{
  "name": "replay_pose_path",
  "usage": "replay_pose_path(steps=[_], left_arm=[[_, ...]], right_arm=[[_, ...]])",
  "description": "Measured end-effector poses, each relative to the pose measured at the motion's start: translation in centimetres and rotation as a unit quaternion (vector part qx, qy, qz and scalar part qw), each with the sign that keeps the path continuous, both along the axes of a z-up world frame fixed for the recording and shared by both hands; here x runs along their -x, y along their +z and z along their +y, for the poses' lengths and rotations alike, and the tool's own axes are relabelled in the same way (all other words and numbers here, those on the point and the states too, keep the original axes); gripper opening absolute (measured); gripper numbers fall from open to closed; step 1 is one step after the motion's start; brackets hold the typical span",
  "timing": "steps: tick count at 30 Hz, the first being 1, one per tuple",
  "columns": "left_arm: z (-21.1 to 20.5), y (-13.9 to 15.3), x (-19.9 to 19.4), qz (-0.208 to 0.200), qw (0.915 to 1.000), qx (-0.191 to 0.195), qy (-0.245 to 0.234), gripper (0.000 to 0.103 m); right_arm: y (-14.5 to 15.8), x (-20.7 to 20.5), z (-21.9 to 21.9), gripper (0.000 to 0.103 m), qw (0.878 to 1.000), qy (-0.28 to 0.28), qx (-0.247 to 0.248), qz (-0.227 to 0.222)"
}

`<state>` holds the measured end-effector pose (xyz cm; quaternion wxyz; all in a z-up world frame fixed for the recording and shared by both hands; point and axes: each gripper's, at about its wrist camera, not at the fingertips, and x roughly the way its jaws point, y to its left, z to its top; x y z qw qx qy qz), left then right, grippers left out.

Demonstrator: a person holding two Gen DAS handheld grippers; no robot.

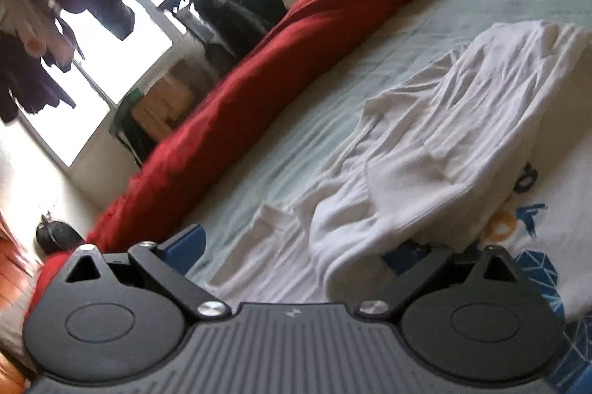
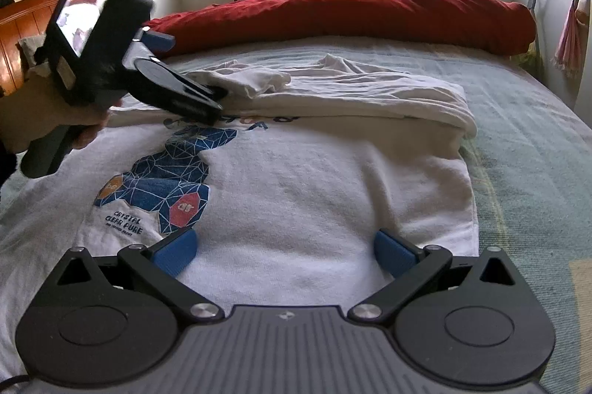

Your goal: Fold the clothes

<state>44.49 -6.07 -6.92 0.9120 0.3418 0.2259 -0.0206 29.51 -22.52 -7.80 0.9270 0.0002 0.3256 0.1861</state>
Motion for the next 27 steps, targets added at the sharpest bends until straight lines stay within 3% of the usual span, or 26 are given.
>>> replay_pose_path(steps=[3,5,7,9,11,12,19,20,21,24,27], left_arm=[[1.9,1.1,-0.6,0.024,0.9958,0.084,0.029,0.098],[4.5,2.1,-0.9,0.047,0.9826,0.170,0.057,0.098],[7.6,2.6,-0.8,0.067,0.9577,0.266,0.088,0.098],[10.8,2.6,-0.6,0.082,0.9237,0.352,0.127,0.098],[13.4,2.2,-0.2,0.093,0.8969,0.405,0.152,0.098],[14.3,2.0,0.0,0.096,0.8878,0.421,0.160,0.098],[17.1,1.8,1.7,0.104,0.8696,0.446,0.184,0.099],[17.3,1.7,1.8,0.110,0.8692,0.446,0.184,0.099],[17.2,1.7,1.7,0.118,0.8759,0.432,0.180,0.099],[15.6,1.6,1.5,0.141,0.9112,0.352,0.160,0.099],[14.5,1.7,2.0,0.141,0.9322,0.306,0.132,0.099]], right_arm=[[0.0,0.0,0.0,0.103,1.000,0.000,0.001,0.000],[0.0,0.1,0.0,0.103,1.000,0.000,0.001,0.000],[0.0,0.1,0.1,0.103,1.000,0.000,0.002,-0.001],[0.0,0.1,0.1,0.103,1.000,-0.001,0.003,-0.001],[0.0,0.1,0.1,0.103,1.000,-0.001,0.003,-0.001],[0.0,0.1,0.1,0.103,1.000,-0.001,0.003,-0.001],[-0.1,0.1,0.1,0.103,1.000,-0.001,0.004,-0.002],[0.0,0.1,0.1,0.103,1.000,-0.001,0.004,-0.002],[0.0,0.1,0.2,0.103,1.000,-0.001,0.004,-0.002],[0.0,0.1,0.2,0.103,1.000,-0.001,0.004,-0.002],[-0.1,0.1,0.1,0.103,1.000,0.000,0.004,-0.002]])
